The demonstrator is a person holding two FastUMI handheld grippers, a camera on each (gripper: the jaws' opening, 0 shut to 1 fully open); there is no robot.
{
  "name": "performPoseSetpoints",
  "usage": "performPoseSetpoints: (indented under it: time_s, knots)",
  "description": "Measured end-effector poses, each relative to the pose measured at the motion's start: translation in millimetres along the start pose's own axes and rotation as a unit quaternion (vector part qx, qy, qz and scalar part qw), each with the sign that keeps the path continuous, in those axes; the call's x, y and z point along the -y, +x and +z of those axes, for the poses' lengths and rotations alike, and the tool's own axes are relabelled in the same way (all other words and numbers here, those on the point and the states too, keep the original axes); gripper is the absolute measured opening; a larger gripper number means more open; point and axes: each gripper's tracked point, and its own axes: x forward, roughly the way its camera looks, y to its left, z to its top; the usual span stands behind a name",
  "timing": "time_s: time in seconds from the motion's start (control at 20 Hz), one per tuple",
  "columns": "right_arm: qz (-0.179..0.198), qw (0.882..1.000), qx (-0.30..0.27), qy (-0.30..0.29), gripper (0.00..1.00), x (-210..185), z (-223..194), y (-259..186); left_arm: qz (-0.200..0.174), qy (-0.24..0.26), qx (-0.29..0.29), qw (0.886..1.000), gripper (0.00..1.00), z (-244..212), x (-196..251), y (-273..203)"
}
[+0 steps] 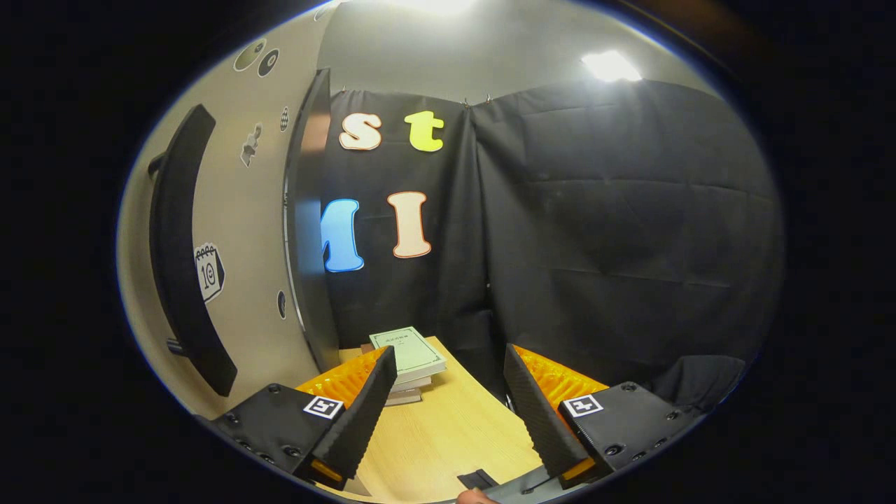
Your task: Open the cabinet door with the right hand, grasp the bottle in the cabinet with the left hand and place it on the coaster, then close the cabinet door with the right hand.
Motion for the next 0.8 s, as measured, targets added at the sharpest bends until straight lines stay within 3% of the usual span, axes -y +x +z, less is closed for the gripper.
performPoseSetpoints:
  time_s: [0.25, 0.35, 0.4, 0.5, 0.8]
  knots:
    - [0.028, 1.0, 0.006, 0.009, 0.98, 14, 6, -10, 0.016, 0.006, 0.002, 1.0, 0.72, 16, 0, -45]
    - [0.041, 0.999, 0.006, 0.009, 0.98, 18, 6, -12, 0.025, 0.011, 0.003, 1.0, 0.77, 20, -3, -65]
    - [0.048, 0.999, 0.005, 0.01, 0.93, 18, 6, -13, 0.029, 0.013, 0.001, 1.0, 0.72, 19, -5, -75]
    - [0.063, 0.998, 0.006, 0.009, 0.98, 18, 6, -14, 0.041, 0.019, -0.001, 0.999, 0.72, 20, -12, -91]
    - [0.102, 0.995, -0.003, -0.003, 0.98, 11, -1, -15, 0.078, 0.021, -0.003, 0.997, 0.72, 10, -33, -150]
